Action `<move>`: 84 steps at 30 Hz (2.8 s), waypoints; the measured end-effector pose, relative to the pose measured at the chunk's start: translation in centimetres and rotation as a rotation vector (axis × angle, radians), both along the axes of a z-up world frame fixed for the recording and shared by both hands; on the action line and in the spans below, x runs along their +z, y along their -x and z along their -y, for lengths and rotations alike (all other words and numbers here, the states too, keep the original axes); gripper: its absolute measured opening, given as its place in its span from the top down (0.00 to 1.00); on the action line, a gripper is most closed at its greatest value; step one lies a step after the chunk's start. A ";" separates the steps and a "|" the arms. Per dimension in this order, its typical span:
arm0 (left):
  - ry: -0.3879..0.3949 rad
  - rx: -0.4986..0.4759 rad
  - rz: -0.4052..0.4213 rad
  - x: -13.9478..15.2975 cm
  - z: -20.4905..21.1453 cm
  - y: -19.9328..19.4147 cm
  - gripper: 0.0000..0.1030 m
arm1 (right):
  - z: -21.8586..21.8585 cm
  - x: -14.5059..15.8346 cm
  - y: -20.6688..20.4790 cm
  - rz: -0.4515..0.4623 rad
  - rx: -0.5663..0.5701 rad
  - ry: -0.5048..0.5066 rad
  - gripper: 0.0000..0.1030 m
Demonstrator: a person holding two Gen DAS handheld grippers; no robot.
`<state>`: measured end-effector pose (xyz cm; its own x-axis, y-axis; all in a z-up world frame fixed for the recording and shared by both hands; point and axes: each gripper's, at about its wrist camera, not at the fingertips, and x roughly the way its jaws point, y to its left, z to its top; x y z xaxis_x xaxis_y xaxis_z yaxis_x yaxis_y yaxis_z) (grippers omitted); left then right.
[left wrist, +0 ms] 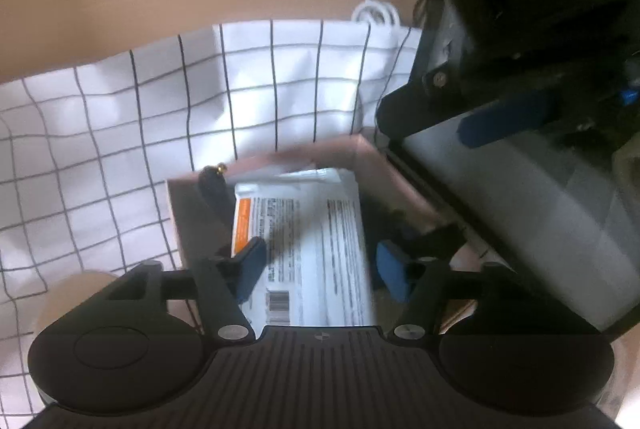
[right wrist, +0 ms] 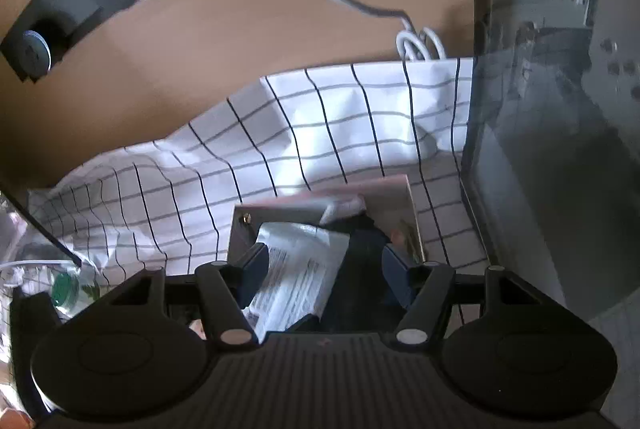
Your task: Organize soft objects
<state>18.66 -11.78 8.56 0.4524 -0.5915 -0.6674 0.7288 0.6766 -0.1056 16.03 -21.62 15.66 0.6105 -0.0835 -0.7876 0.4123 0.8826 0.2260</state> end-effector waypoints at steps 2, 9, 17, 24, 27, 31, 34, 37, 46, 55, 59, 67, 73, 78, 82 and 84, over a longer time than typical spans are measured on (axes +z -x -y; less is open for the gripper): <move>-0.005 0.004 0.029 -0.3 0.1 -0.1 0.37 | -0.5 0.0 0.8 0.008 0.005 -0.001 0.39; 0.032 0.020 0.047 -0.6 0.5 -1.5 0.36 | -1.7 2.0 4.6 0.058 -0.049 0.036 0.39; 0.194 0.162 0.118 3.7 -7.2 4.3 0.37 | -3.9 2.4 9.7 0.189 -0.004 0.147 0.17; 0.142 0.488 0.191 -1.0 -13.9 14.2 0.36 | -6.9 -4.3 12.1 0.192 0.272 0.199 0.13; 0.092 0.622 0.121 -3.9 -15.1 16.5 0.37 | -9.2 -8.8 12.2 0.129 0.397 0.249 0.13; 0.027 0.707 0.100 -6.4 -15.5 18.6 0.37 | -10.6 -13.5 12.3 0.056 0.493 0.220 0.13; 0.005 0.748 0.112 -7.2 -15.2 19.1 0.37 | -10.6 -15.5 12.1 0.017 0.506 0.214 0.13; -0.009 0.775 0.114 -7.7 -14.6 19.3 0.37 | -10.4 -16.2 12.0 0.029 0.514 0.225 0.02; -0.070 0.802 0.128 -8.7 -13.5 19.0 0.35 | -9.8 -17.1 11.3 0.106 0.511 0.285 0.00; -0.074 0.838 0.131 -8.7 -13.2 18.9 0.34 | -9.6 -17.6 11.5 0.180 0.535 0.293 0.00; -0.071 0.838 0.130 -8.7 -13.4 18.9 0.35 | -9.6 -17.6 11.6 0.183 0.533 0.293 0.00; -0.071 0.839 0.130 -8.7 -13.4 18.9 0.35 | -9.6 -17.6 11.6 0.183 0.533 0.292 0.00; -0.071 0.840 0.130 -8.7 -13.4 18.9 0.35 | -9.6 -17.6 11.6 0.183 0.533 0.291 0.00; -0.071 0.841 0.130 -8.7 -13.4 18.9 0.35 | -9.6 -17.6 11.6 0.183 0.533 0.292 0.00; -0.071 0.841 0.130 -8.7 -13.4 18.9 0.35 | -9.6 -17.6 11.6 0.184 0.533 0.292 0.00; -0.071 0.841 0.130 -8.7 -13.4 18.9 0.35 | -9.6 -17.6 11.6 0.184 0.533 0.292 0.00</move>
<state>-0.22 1.59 -0.16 0.7979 0.0170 -0.6026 -0.0160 0.9998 0.0070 4.44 -12.05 -1.93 0.7504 0.0740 -0.6569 -0.1236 0.9919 -0.0294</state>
